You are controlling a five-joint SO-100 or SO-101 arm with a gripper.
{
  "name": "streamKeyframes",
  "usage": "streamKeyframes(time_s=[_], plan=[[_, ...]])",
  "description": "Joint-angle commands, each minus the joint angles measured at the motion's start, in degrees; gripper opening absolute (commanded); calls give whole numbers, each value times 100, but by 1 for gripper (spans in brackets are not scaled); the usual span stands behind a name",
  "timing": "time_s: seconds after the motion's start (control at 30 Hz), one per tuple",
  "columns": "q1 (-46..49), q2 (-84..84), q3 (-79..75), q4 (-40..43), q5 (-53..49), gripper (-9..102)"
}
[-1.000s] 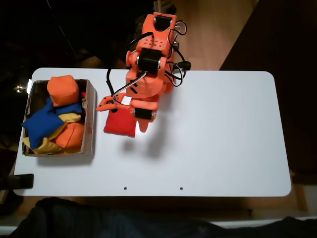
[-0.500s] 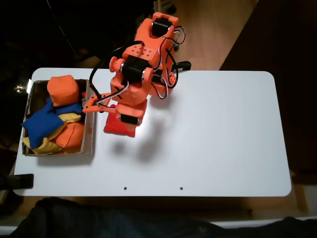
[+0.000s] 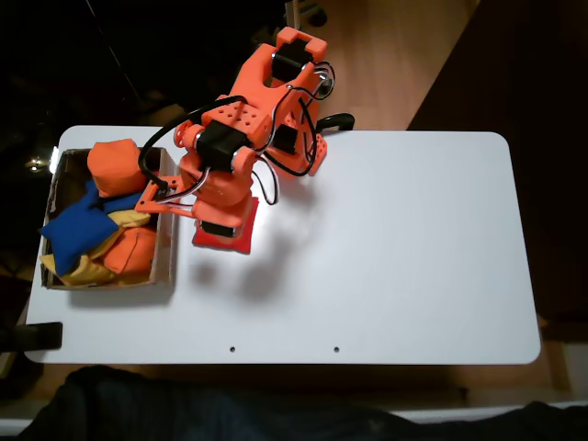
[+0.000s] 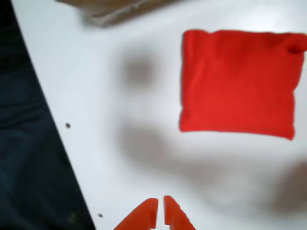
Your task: Grasp a bag and put it in the box.
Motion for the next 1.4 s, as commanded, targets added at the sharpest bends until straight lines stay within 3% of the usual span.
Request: streamKeyframes(time_s=[0.0,1.37], plan=[[123,-70,-360,176,-97,0],[1468,-1336,-993,1230,-2487,0]])
